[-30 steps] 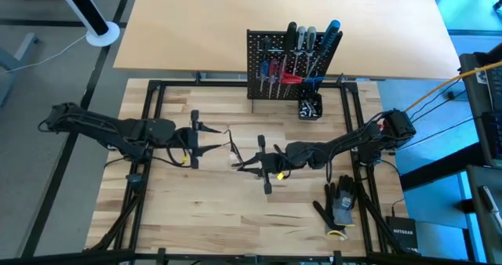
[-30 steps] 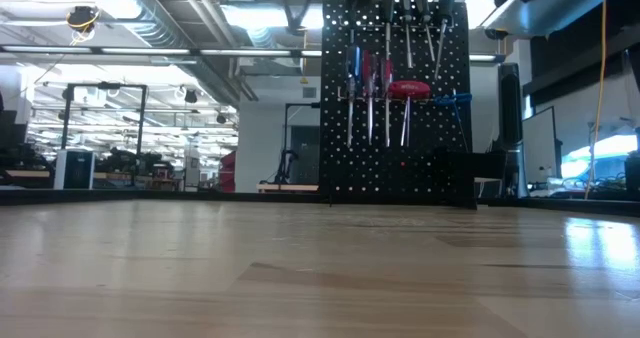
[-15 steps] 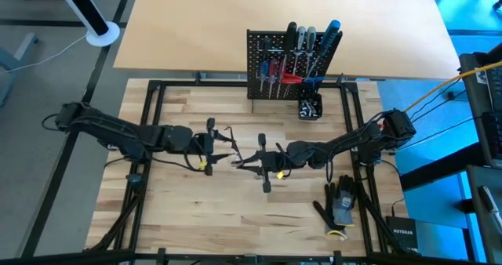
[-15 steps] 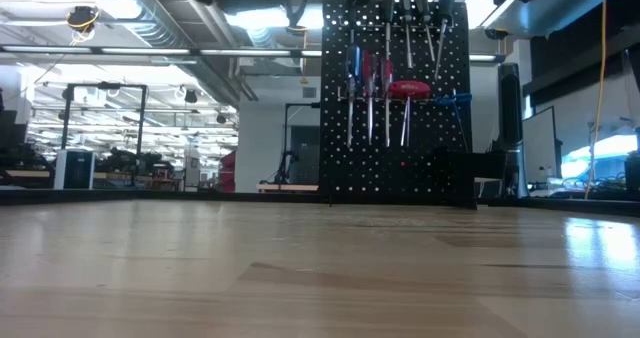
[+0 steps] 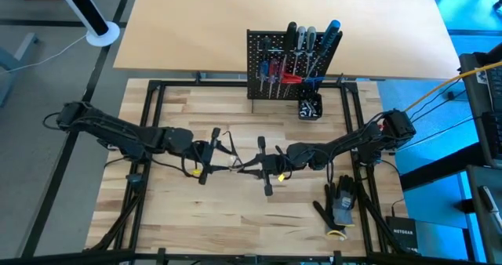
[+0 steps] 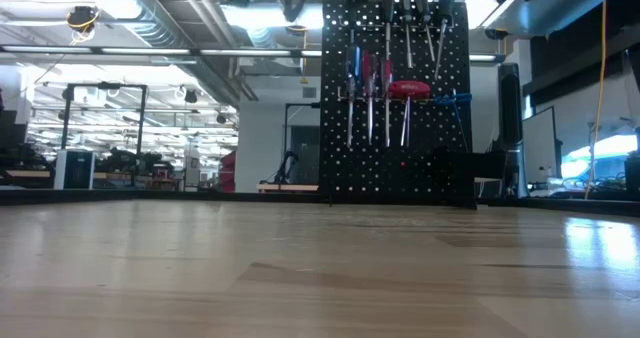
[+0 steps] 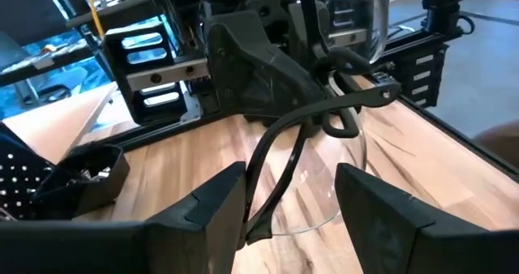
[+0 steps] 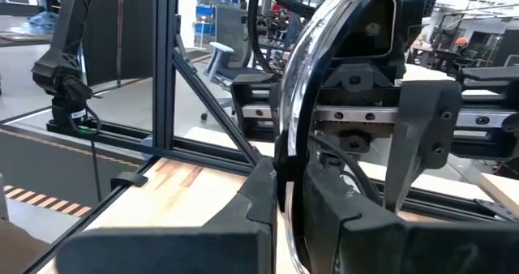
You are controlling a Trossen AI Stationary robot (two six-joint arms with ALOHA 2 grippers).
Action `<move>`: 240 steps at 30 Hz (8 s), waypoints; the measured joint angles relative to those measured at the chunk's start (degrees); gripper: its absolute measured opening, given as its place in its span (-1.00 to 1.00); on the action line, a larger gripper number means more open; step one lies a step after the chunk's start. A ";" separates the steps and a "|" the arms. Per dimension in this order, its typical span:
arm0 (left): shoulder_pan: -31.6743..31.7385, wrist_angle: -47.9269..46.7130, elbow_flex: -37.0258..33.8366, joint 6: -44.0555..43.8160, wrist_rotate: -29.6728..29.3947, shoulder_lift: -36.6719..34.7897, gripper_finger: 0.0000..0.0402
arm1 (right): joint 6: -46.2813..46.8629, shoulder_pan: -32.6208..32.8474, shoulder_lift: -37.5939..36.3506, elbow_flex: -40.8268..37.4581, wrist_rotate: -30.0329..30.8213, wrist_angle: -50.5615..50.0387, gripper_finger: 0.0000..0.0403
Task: Hang tools onto peg board
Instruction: Hang the black safety glasses on the peg board
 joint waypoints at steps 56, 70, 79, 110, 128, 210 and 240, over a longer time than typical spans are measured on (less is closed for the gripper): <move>50.39 -4.45 7.69 -0.06 11.44 -6.75 -0.08 | -7.31 -35.45 -9.18 26.47 -16.21 -32.57 -0.83; 59.36 -4.47 21.27 -0.28 26.79 7.12 -0.08 | -1.08 -40.25 -8.66 26.45 -12.21 -36.19 -0.83; 60.41 -6.59 30.74 1.30 30.26 12.51 -0.08 | 3.12 -41.83 -6.49 26.43 -11.17 -36.35 -0.83; 60.24 -7.17 30.82 3.44 29.37 12.49 -0.08 | 16.99 -41.75 -6.76 26.42 -10.75 -31.66 -0.83; 60.24 -7.48 30.82 4.39 29.27 12.49 -0.08 | 26.67 -41.79 -8.46 26.34 -14.55 -31.20 -0.83; 60.26 -9.91 30.82 5.99 29.32 12.47 -0.08 | 29.39 -35.23 -8.26 23.82 6.03 -34.32 -0.83; 60.25 -5.37 30.83 4.84 29.32 12.49 -0.08 | 11.36 -34.97 -12.82 23.82 -21.87 -27.94 -0.83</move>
